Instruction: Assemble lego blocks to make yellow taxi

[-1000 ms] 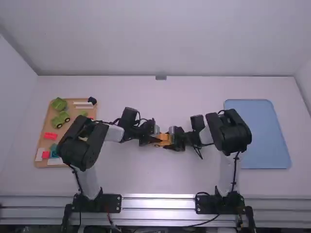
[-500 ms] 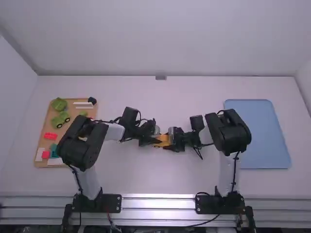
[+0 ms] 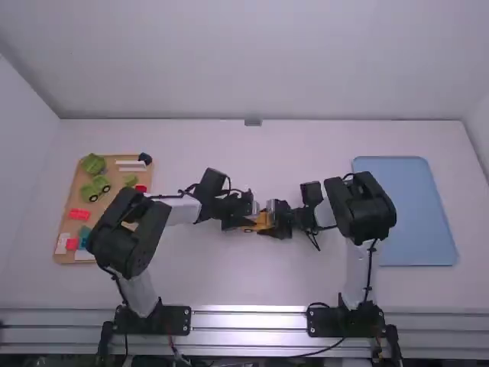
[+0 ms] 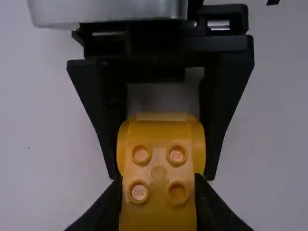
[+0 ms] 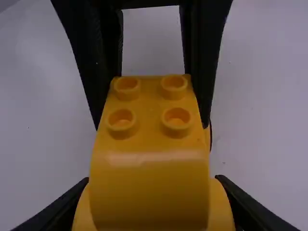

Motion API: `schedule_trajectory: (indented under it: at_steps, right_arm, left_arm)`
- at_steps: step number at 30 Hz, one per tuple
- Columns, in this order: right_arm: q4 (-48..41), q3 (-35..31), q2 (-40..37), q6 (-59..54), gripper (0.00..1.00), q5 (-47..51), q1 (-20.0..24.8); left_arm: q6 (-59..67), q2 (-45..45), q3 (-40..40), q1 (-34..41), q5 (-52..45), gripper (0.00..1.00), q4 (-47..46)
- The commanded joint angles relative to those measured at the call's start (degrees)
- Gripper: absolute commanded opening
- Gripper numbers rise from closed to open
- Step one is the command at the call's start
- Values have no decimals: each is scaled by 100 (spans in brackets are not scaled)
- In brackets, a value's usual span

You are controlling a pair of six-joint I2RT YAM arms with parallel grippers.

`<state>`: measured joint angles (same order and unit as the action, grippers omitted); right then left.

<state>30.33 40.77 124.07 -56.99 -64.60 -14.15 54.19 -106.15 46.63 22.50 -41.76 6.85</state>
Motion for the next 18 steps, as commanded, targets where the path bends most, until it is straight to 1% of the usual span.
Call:
schedule_trajectory:
  at_steps: [1, 2, 4, 7, 8, 10, 11, 12, 15, 18]
  right_arm:
    - [44, 127, 87, 13, 57, -7, -122]
    - [42, 127, 87, 17, 57, -4, -122]
    - [44, 127, 87, 22, 57, -7, -122]
    - [44, 127, 87, 20, 57, -9, -122]
    - [42, 127, 87, 17, 57, -4, -122]
    - [24, 127, 87, 17, 57, -7, -122]
    - [28, 127, 87, 20, 57, -2, -122]
    - [26, 127, 87, 17, 57, -4, -122]
    - [42, 127, 87, 28, 57, -4, -122]
    - [118, 133, 87, 221, 58, -7, -122]
  left_arm:
    - [-90, -452, -94, 254, 400, 45, -151]
    - [-101, -452, -7, 219, 321, 39, -170]
    - [-35, -452, 94, 166, 177, 35, -236]
    - [46, -413, 249, -37, 13, 34, -404]
    - [160, -348, 271, -153, -140, 31, -520]
    - [428, -236, 269, -330, -417, 34, -682]
    - [654, -105, 251, -531, -726, 56, -837]
    - [782, -33, 243, -651, -890, 99, -922]
    - [1248, 267, 162, -1060, -1362, 99, -1246]
    - [1375, 459, 83, -1342, -1602, 99, -1283]
